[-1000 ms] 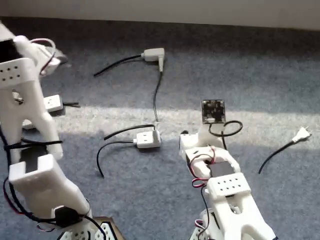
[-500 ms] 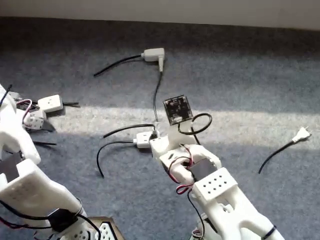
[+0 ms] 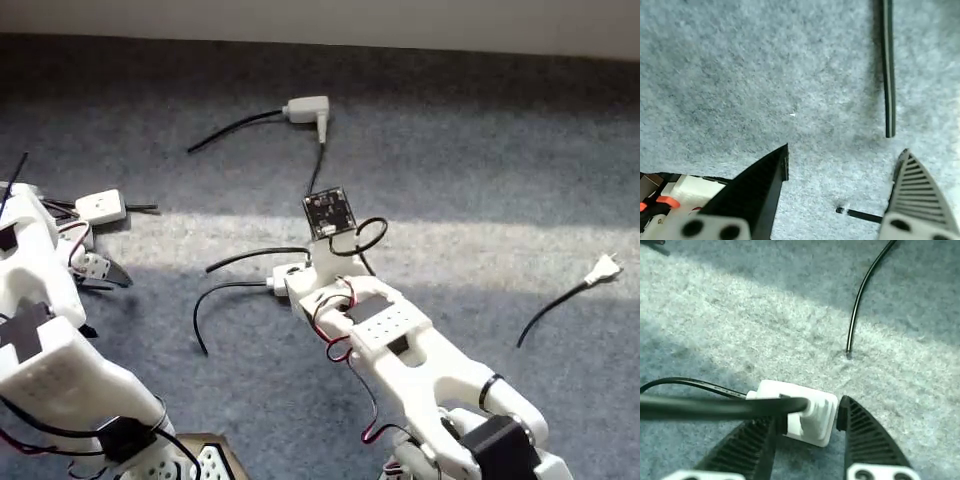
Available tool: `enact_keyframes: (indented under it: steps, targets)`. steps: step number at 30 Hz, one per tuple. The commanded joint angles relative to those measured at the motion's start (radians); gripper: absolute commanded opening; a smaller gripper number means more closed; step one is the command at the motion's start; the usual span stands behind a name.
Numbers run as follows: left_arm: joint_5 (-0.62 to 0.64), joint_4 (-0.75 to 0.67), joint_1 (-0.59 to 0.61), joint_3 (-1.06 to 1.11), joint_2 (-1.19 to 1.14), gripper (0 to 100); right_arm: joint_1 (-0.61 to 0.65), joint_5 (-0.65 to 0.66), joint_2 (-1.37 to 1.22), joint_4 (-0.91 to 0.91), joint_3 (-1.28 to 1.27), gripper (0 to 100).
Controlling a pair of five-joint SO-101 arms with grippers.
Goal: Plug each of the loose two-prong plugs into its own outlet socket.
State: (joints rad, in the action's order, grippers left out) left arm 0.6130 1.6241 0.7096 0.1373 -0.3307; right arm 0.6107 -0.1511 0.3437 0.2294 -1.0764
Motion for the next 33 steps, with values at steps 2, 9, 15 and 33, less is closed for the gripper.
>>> enact_keyframes:
  steps: [2,9,15,33]
  targets:
    - [0.011,-0.008,-0.013,0.004,0.004,33,0.007,-0.002,-0.028,-0.045,0.071,8.5]
    - [0.011,-0.008,-0.015,0.005,0.004,33,-0.065,-0.003,-0.09,-0.041,0.113,0.5]
    - [0.011,-0.008,-0.018,0.005,0.004,33,-0.105,-0.002,-0.119,-0.039,0.231,0.9]
    - [0.011,-0.008,-0.019,0.007,0.004,33,-0.305,0.146,-0.822,-0.041,1.346,1.1]
